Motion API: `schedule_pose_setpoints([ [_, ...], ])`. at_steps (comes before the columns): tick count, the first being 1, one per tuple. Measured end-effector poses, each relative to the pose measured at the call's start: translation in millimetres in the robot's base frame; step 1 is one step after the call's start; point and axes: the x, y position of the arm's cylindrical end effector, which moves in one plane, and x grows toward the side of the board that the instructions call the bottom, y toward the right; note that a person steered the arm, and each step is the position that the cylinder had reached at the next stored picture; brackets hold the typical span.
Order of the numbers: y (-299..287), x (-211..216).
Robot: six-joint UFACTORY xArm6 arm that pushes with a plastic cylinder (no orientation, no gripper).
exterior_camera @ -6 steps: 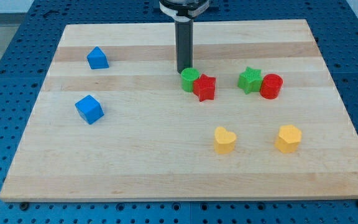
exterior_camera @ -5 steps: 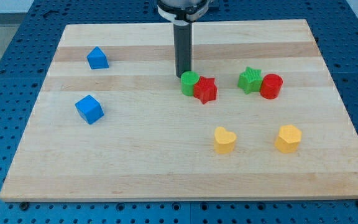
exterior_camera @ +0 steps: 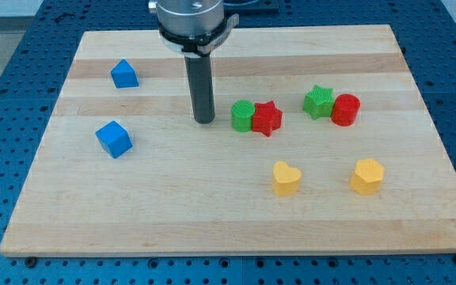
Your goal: Move your arm below the green circle
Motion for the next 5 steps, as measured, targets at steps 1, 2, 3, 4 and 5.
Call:
schedule_pose_setpoints([
  [1,12,24],
  [2,25,33],
  [3,26,28],
  [4,30,25],
  [5,45,25],
])
